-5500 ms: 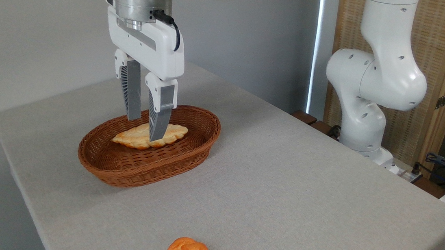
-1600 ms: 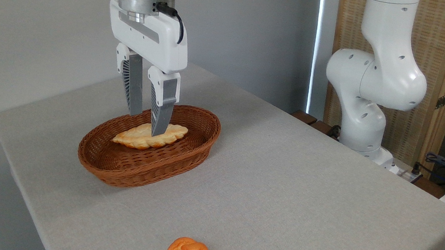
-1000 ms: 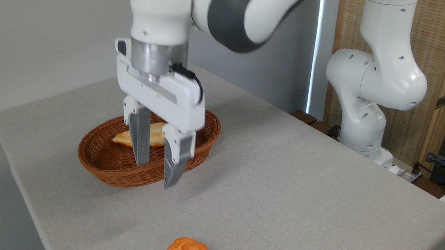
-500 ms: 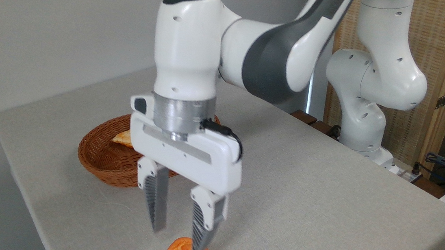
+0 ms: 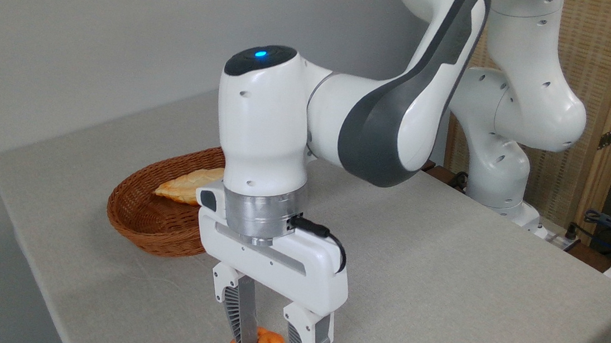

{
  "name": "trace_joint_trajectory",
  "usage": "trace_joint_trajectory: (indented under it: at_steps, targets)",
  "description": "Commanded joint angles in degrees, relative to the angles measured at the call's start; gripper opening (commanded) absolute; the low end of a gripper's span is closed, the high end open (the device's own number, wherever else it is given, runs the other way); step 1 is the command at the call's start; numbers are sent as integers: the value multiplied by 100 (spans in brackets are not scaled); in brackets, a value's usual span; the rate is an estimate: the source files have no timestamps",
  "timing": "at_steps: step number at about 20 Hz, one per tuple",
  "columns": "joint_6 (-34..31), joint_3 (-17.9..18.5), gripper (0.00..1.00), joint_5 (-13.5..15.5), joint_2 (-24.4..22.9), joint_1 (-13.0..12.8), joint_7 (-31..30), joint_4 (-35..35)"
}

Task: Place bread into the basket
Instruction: 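Lower the gripper and close it on the orange bread roll, then lift the held roll and carry it over the woven basket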

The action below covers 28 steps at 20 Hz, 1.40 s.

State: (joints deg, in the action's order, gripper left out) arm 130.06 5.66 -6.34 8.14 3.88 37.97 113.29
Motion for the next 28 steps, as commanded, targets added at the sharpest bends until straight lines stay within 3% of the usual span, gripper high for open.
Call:
trace_joint_trajectory:
  at_steps: [1,3,6,7,8,10,13,21,25,27,28]
  targets:
    - [99,-64,100,-51,135,-71,52,53]
    - [125,-109,98,-34,206,-71,52,44]
    - [134,-188,50,-7,206,-71,52,27]
    - [186,-197,38,27,197,-71,52,27]
    - [222,-206,28,28,197,-71,52,27]
    - [274,-320,19,28,197,-71,52,27]
    - [284,-346,13,45,188,-71,52,18]
    - [284,-443,13,151,153,-71,44,-26]
    - [266,-600,15,730,-171,-80,44,-237]
    - [257,-820,17,889,-338,-80,35,-237]
    - [257,-1099,18,933,-356,-80,0,-246]
